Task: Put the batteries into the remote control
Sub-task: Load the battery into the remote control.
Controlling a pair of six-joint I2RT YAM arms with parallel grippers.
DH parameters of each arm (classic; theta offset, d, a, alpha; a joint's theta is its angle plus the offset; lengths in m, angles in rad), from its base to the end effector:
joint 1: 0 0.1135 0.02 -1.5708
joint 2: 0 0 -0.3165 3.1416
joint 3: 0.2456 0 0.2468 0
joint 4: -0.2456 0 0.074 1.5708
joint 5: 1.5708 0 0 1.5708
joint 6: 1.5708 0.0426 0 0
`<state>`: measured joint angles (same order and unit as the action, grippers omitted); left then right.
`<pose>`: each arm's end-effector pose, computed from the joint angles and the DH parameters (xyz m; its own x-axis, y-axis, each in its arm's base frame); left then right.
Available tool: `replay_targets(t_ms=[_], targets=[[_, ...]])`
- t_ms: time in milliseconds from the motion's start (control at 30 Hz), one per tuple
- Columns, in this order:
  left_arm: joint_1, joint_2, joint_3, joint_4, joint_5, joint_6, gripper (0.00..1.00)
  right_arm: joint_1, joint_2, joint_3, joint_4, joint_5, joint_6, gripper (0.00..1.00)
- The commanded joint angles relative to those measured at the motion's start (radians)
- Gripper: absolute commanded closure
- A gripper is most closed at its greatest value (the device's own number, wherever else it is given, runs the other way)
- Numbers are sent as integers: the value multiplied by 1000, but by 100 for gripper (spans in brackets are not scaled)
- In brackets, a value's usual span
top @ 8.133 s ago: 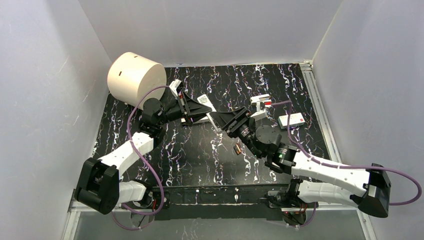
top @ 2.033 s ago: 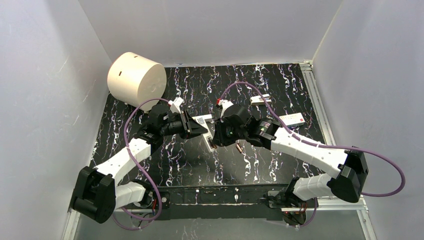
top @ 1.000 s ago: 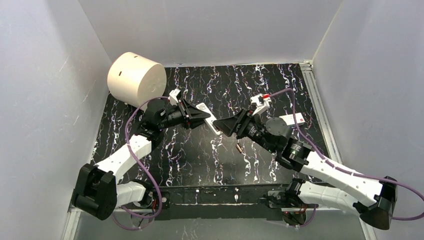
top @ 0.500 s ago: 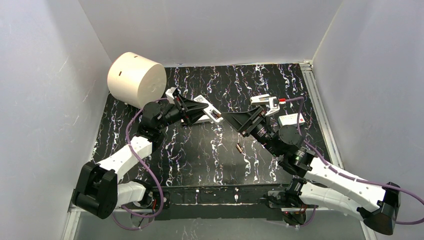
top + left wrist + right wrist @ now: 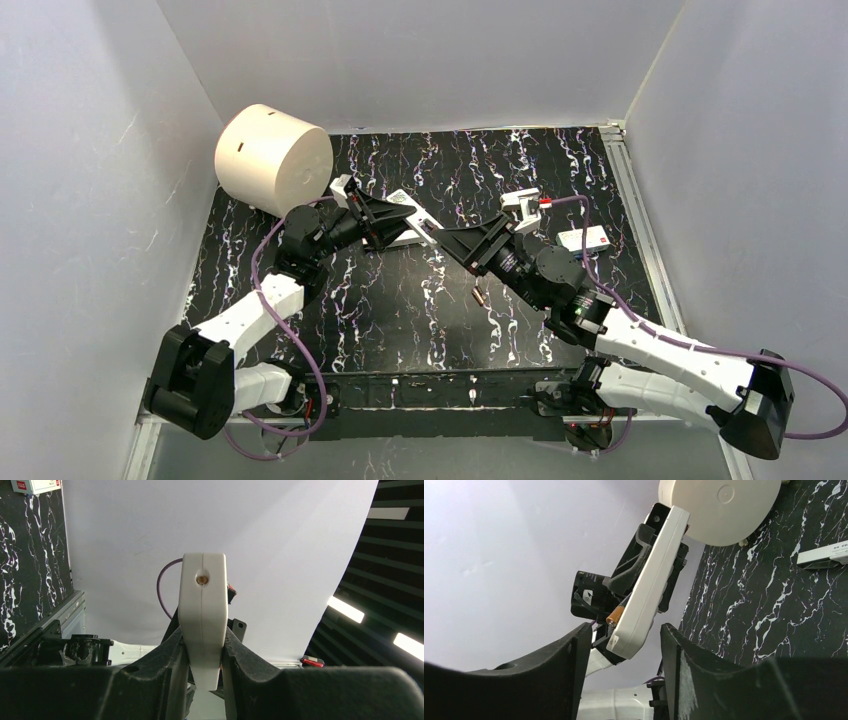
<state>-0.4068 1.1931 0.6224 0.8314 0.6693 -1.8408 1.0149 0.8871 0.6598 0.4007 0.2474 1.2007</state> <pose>0.2108 -0.1196 0.3565 -0.8928 -0.4383 0.1036 -0.0015 -0.2271 -0.9739 0.1041 0.1477 0.3833 -0.6162 0.7210 -0.3169 -0.3367 0.1225 0.9336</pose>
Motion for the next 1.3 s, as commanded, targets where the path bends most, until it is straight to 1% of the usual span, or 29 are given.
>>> replay_targets(t_ms=[0,67,333,567,700,733,900,1000,1067,1100,1133,1233,1267], targets=[[5,-40,-6,41,2,8,100,1,4,31,56,-1,17,41],[4,-38,-6,41,9,15,100,1,7,27,61,1,19,43],[5,-30,-14,46,21,43,100,2,10,-13,103,10,63,43],[5,-28,-1,47,49,79,100,2,22,-8,99,6,71,51],[4,-29,0,56,65,103,100,2,25,3,84,6,77,52],[4,-30,0,59,68,106,100,1,29,7,73,7,77,53],[5,-33,12,80,72,121,100,1,58,56,-40,-3,87,67],[4,-38,30,83,75,139,100,0,64,63,-62,-1,89,70],[6,-45,42,83,76,163,100,1,64,69,-78,4,87,71],[5,-49,46,82,78,177,100,0,63,71,-83,3,86,70],[6,-54,48,79,78,192,100,1,60,73,-91,4,85,65],[9,-71,57,48,82,260,100,0,34,64,-100,13,77,39],[10,-79,59,29,83,287,100,-1,23,58,-98,15,63,32]])
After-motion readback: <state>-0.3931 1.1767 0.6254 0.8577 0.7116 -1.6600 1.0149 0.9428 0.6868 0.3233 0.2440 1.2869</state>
